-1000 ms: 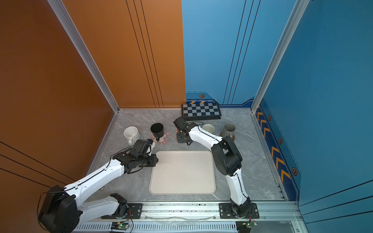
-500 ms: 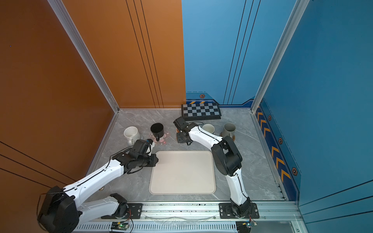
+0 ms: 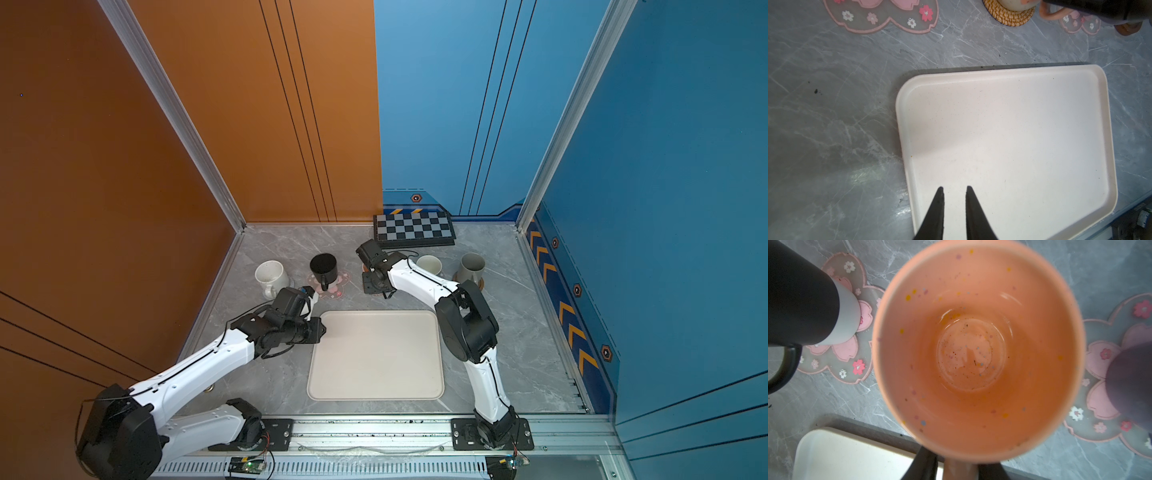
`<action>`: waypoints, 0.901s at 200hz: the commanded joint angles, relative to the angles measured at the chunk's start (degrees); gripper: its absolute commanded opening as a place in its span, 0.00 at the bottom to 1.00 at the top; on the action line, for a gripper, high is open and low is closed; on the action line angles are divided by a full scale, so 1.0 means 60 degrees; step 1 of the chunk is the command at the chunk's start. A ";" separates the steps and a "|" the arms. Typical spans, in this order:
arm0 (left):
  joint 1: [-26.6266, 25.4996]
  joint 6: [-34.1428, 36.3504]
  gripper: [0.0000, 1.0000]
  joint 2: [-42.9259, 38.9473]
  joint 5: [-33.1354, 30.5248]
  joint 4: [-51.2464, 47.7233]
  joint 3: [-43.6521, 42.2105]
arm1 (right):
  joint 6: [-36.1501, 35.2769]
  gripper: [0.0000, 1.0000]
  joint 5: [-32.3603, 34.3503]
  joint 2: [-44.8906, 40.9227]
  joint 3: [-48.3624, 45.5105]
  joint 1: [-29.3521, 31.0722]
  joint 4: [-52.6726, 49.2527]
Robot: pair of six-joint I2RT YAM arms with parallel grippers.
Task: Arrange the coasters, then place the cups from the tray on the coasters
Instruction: 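Lower the pink mug onto the rattan coaster with the right gripper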
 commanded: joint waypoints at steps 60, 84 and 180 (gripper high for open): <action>0.0059 -0.0129 0.22 -0.0116 0.0042 -0.0029 -0.0164 | 0.0073 0.34 -0.0036 -0.0038 0.0207 0.0120 -0.0478; 0.0048 -0.0125 0.22 -0.0127 0.0065 -0.0022 -0.0137 | 0.0055 0.36 -0.0033 -0.0416 0.0110 0.0135 -0.0531; -0.0041 -0.0221 0.22 -0.0317 0.0040 -0.0022 -0.0206 | 0.0084 0.37 -0.0071 -0.0687 -0.0161 0.0150 -0.0552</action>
